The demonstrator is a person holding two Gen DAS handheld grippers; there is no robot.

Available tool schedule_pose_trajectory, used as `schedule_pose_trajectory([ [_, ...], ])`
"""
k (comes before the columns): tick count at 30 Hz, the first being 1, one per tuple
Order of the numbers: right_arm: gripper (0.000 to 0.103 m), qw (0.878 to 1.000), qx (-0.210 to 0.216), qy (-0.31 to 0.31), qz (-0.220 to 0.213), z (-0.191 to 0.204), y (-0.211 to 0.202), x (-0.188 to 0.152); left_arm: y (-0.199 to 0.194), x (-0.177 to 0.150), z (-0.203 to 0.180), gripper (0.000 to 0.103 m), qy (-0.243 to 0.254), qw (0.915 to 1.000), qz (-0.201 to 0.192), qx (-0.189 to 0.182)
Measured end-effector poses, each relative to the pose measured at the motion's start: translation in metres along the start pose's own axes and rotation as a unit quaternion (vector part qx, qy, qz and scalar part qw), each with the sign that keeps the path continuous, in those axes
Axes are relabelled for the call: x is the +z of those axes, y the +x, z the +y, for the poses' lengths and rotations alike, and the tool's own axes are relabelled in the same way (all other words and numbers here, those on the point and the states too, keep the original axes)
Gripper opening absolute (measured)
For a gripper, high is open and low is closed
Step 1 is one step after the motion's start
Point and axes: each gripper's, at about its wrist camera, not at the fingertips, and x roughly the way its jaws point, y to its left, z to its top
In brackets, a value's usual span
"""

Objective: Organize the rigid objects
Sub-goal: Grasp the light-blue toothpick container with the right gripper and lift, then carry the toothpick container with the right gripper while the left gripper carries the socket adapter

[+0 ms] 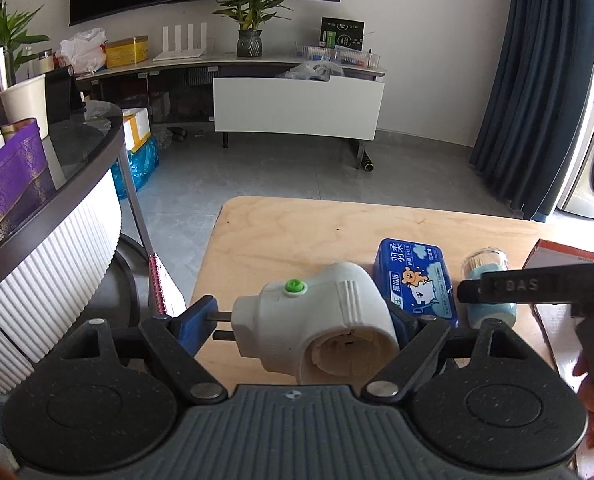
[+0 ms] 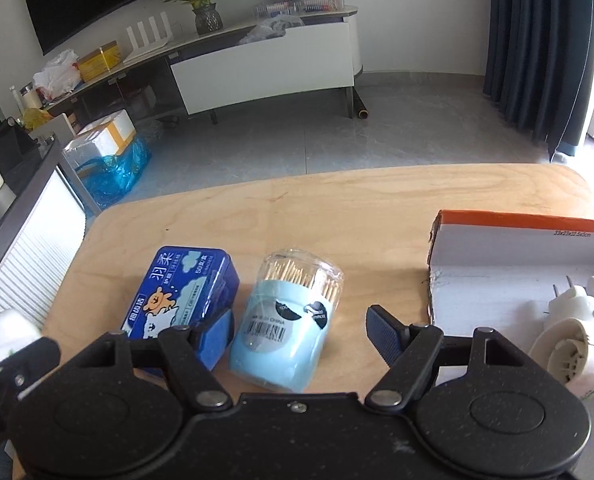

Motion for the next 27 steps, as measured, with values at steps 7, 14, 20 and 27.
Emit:
schedule_pose_trajectory([
  [7,0.057,0.999,-0.011,-0.048,-0.007,0.015,0.013,-0.002,0.007,-0.005,0.000,0.086,-0.008,1.0000,-0.001,-0.004],
  [14,0.057,0.997,0.013,-0.067,-0.025,0.020,-0.024,-0.016,0.000,-0.010,-0.004,0.085,-0.007,1.0000,0.000,-0.004],
  [20,0.057,0.996,0.036,-0.062,-0.043,0.018,-0.075,-0.031,-0.018,-0.013,-0.015,0.085,-0.013,0.9999,-0.003,-0.009],
  [27,0.057,0.995,0.039,-0.058,-0.070,0.018,-0.131,-0.052,-0.049,-0.020,-0.028,0.085,-0.012,0.9997,-0.019,-0.003],
])
